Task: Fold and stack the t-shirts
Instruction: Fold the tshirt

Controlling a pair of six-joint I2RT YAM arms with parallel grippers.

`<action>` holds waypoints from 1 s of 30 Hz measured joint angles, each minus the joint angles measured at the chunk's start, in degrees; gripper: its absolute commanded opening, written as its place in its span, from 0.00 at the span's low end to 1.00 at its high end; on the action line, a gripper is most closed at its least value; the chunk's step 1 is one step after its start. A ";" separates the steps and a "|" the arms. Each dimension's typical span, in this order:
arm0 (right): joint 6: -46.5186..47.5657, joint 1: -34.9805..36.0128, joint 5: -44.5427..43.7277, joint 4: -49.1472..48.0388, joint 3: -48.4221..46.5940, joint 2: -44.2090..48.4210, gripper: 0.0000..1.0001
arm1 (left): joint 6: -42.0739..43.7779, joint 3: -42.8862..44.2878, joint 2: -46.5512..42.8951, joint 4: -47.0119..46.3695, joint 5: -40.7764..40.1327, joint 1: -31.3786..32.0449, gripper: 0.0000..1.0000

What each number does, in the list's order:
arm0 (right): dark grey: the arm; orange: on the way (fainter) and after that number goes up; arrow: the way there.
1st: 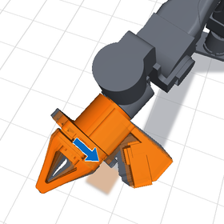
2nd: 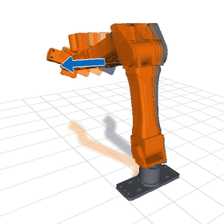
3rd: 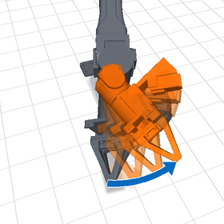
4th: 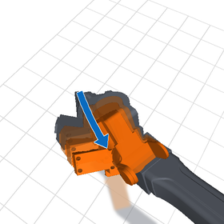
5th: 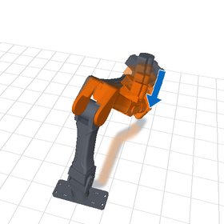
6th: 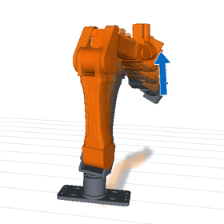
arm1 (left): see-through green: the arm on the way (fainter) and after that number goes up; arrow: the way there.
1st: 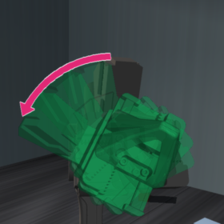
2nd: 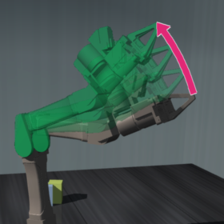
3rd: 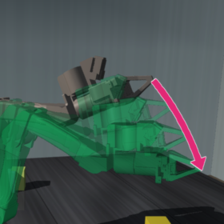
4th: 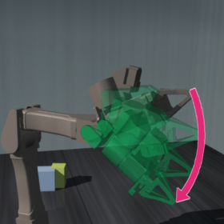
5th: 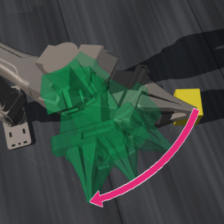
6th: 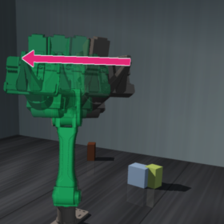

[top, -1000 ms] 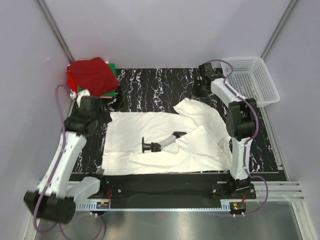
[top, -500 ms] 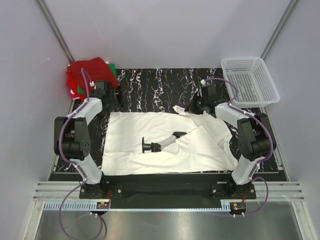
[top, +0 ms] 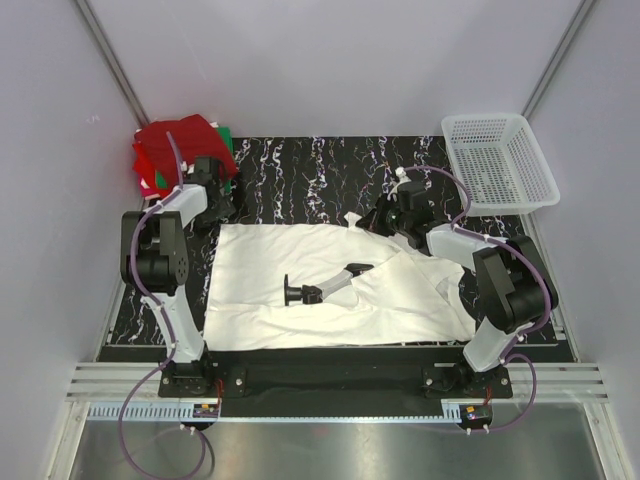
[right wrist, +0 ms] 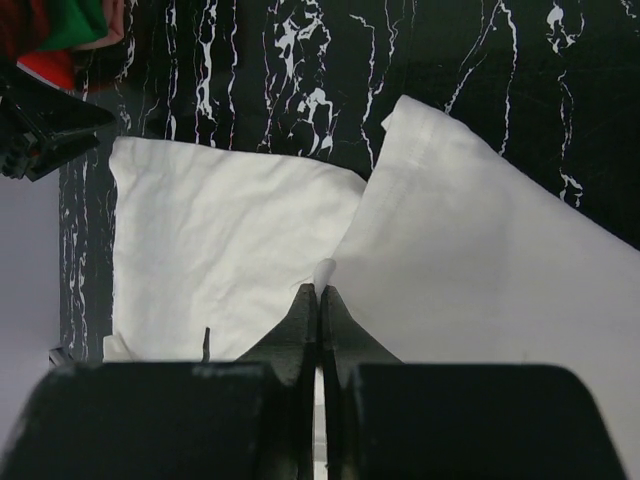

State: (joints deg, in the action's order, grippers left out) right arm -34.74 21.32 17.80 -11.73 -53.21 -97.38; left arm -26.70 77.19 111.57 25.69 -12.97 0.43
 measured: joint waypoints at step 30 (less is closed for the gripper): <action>-3.56 -2.75 4.87 -2.93 -0.15 -2.45 0.00 | -3.34 0.07 1.86 2.89 0.33 0.85 0.05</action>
State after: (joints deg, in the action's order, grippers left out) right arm -38.30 18.57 22.68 -14.66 -53.36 -99.83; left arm -30.04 77.25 113.43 28.58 -12.64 1.28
